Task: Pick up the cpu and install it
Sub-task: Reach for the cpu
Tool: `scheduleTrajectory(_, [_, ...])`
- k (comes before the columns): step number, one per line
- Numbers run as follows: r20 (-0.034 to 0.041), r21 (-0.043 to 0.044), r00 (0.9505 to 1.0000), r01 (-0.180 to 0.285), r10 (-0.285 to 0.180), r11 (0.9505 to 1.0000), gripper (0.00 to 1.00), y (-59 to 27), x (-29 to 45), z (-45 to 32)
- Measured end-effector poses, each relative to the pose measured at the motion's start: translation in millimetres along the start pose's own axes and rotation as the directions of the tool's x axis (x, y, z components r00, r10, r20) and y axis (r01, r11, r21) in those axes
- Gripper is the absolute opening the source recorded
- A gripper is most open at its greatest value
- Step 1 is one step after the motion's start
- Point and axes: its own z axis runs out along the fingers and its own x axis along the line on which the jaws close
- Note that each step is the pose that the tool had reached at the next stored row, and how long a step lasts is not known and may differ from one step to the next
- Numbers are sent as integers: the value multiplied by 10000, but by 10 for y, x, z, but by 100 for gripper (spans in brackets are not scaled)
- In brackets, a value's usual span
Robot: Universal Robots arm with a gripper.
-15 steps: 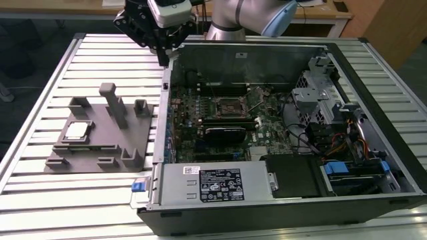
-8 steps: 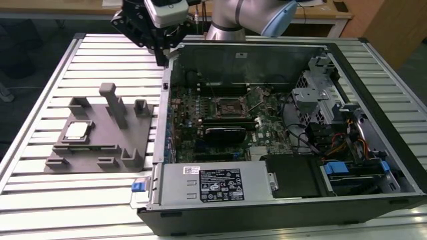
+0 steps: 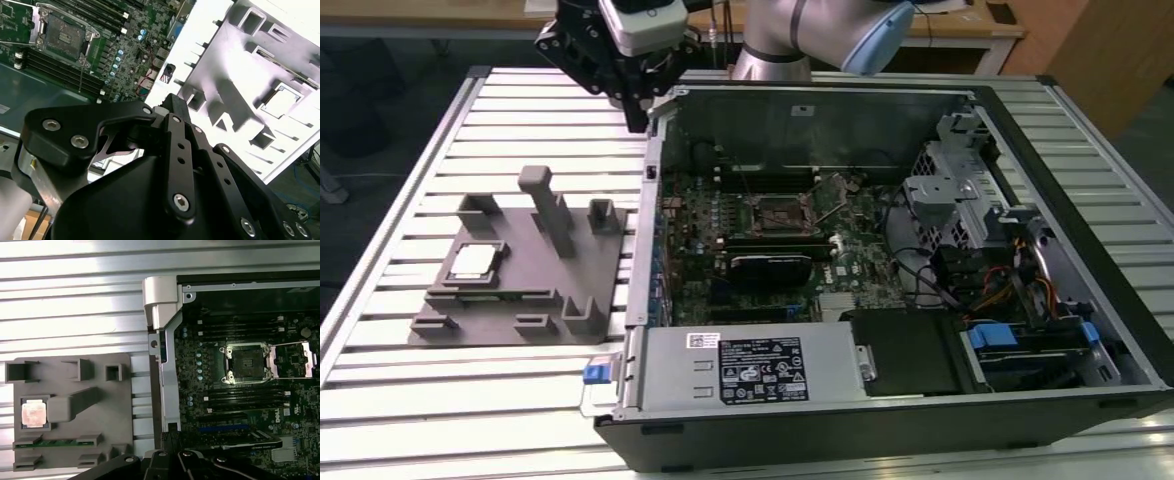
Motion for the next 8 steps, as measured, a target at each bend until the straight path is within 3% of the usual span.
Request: scheduleTrajectory(8, [1,1,10000,-20,20,10000,11,-5,61,0])
